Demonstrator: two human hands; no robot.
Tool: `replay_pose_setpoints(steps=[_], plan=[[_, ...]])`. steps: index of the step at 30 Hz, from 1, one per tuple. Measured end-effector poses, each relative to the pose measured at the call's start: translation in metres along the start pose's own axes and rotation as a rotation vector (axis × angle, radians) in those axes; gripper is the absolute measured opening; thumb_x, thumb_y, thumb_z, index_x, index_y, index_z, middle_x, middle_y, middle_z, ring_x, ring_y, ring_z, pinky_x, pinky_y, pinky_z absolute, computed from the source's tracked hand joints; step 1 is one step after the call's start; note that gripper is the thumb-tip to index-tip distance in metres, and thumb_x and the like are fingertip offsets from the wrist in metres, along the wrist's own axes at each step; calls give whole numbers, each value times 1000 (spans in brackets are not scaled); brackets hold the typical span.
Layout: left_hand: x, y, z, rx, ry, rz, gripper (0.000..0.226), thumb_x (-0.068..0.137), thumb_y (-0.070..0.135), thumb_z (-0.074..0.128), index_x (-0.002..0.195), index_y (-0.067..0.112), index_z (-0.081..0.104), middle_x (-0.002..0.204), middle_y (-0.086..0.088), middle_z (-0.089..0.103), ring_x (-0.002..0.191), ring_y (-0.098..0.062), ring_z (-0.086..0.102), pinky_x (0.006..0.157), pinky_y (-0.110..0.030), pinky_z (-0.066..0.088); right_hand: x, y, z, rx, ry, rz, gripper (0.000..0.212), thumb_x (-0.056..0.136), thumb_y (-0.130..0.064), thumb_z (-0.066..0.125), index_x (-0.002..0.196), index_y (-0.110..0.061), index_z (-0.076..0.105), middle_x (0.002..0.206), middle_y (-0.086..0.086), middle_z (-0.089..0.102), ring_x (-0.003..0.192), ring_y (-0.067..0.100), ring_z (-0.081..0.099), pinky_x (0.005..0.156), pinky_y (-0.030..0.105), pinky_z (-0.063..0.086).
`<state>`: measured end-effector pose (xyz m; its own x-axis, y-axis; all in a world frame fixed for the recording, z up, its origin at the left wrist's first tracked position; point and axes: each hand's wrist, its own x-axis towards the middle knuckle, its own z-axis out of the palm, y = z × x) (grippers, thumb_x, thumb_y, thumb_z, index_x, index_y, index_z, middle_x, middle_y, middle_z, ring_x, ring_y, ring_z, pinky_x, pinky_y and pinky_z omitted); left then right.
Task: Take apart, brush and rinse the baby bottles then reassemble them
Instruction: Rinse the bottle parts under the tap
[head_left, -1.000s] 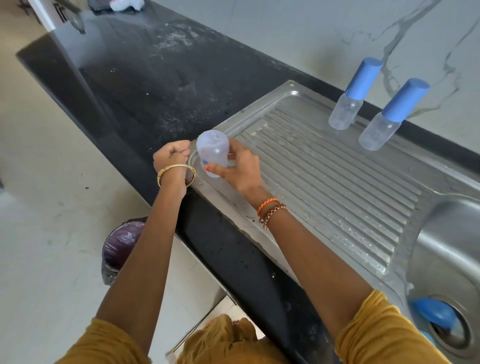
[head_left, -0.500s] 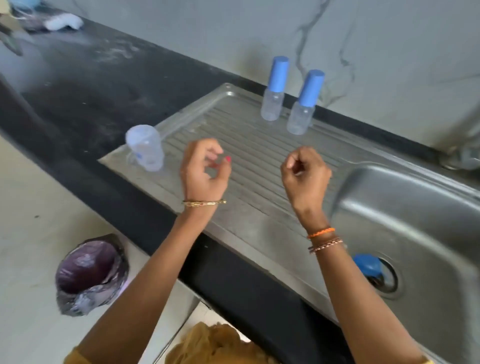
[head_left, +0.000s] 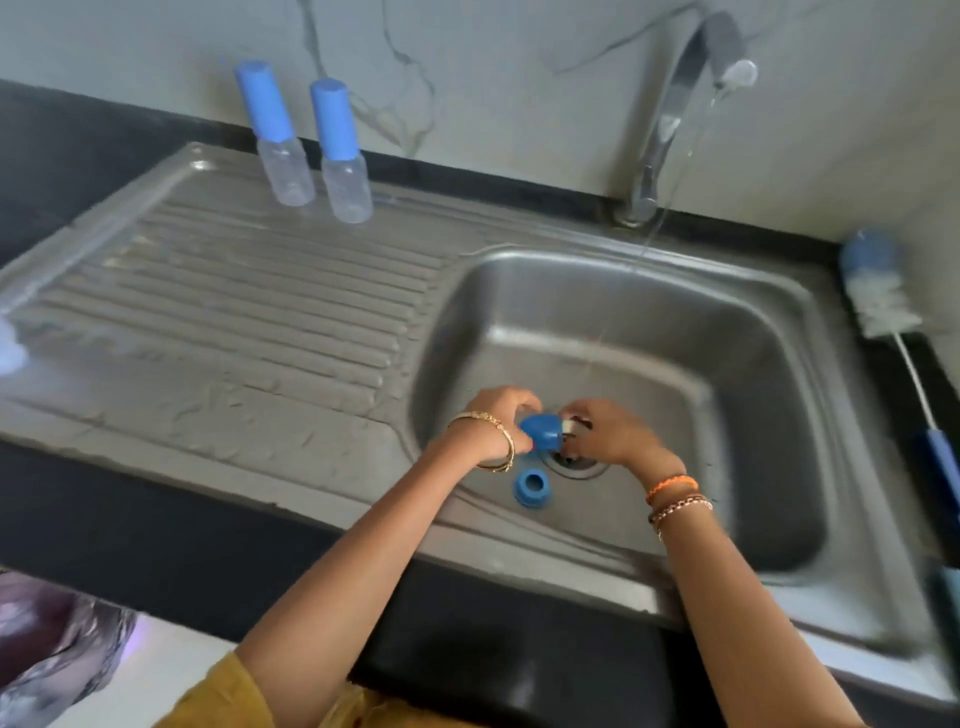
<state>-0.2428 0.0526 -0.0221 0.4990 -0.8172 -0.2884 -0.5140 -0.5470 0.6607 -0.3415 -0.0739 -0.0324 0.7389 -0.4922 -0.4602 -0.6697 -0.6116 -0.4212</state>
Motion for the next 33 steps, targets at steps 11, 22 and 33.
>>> replay_pose_setpoints(steps=[11, 22, 33], plan=[[31, -3, 16, 36, 170, -209, 47, 83, -5, 50, 127, 10, 54, 132, -10, 53, 120, -25, 50, 103, -28, 36, 30, 6, 56, -799, -301, -577, 52, 88, -10, 56, 137, -12, 39, 133, 15, 41, 114, 35, 52, 85, 44, 47], [57, 3, 17, -339, 446, -198, 34, 86, -10, 49, 117, 2, 59, 117, -14, 60, 89, -18, 54, 75, -9, 42, 48, 18, 15, -77, 70, -430, 53, 77, -29, 70, 125, -16, 49, 116, 11, 52, 100, 30, 56, 80, 36, 47], [121, 84, 11, -990, 362, -117, 25, 94, 7, 50, 118, 6, 58, 113, -10, 62, 100, -20, 59, 74, -19, 51, 78, 27, -66, 995, 662, -29, 34, 74, -15, 77, 100, -19, 56, 92, -2, 64, 81, 9, 60, 82, 25, 51]])
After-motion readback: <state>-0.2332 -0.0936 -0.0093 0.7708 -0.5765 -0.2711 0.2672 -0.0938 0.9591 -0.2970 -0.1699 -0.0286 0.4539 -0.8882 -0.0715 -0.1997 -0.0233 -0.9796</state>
